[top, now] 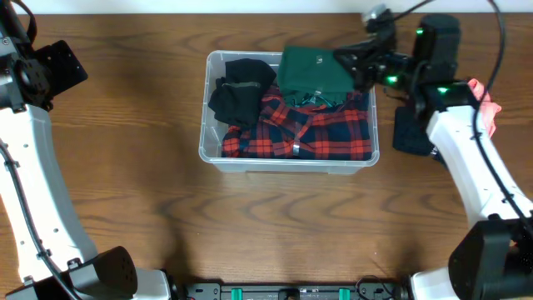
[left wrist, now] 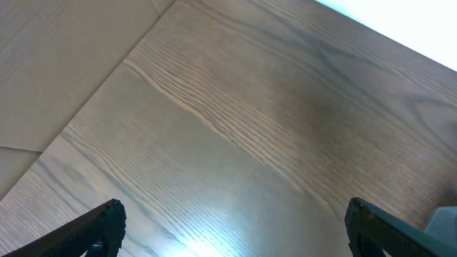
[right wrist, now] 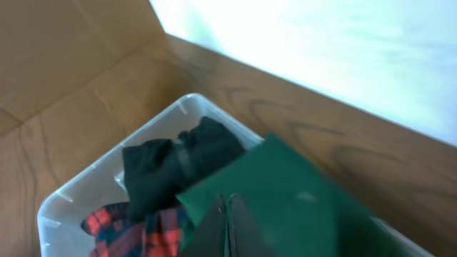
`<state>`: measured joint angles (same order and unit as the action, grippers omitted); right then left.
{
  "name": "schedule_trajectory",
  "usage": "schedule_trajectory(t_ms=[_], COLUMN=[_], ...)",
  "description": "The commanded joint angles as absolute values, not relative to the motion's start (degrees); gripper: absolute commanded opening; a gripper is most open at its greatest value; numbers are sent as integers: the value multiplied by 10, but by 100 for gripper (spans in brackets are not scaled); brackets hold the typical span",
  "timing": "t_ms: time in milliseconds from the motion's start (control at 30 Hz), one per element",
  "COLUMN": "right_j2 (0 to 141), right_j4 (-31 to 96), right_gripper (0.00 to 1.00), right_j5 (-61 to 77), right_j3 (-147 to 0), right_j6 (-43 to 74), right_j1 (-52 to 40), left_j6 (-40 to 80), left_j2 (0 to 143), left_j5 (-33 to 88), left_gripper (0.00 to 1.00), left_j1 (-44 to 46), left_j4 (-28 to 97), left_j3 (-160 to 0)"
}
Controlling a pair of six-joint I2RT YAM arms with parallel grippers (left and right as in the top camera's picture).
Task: Pack container
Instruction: 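Lower the green garment at the container's back right and release, then move the right gripper to the pink shirt and grasp it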
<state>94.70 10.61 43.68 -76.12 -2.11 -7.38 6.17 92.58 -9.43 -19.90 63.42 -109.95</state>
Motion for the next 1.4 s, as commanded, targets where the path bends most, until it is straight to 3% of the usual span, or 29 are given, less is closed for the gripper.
schedule_trajectory(t_ms=[0, 500, 933, 967, 1033, 1133, 1367], right_j2=[984, 1169, 1136, 1120, 1087, 1020, 890], right_j4=[97, 45, 21, 21, 22, 22, 78], right_gripper=[1, 1, 2, 9, 37, 65, 96], right_j5=[403, 405, 465, 471, 472, 490, 538], right_j3=[-767, -767, -771, -771, -771, -771, -771], right_j6=[-22, 28, 58, 59, 69, 96, 128], right_j1=[-108, -124, -119, -116, -110, -88, 26], left_j6=[67, 67, 67, 67, 67, 67, 67], left_j2=[924, 924, 924, 924, 924, 924, 924], left_j5=[-99, -99, -99, -99, -99, -99, -99], left_gripper=[98, 98, 98, 98, 98, 98, 98], left_j1=[-202, -202, -202, -202, -202, -202, -202], left_j4=[636, 636, 636, 636, 636, 636, 636], left_j3=[-1097, -1097, -1097, -1097, -1097, -1097, -1097])
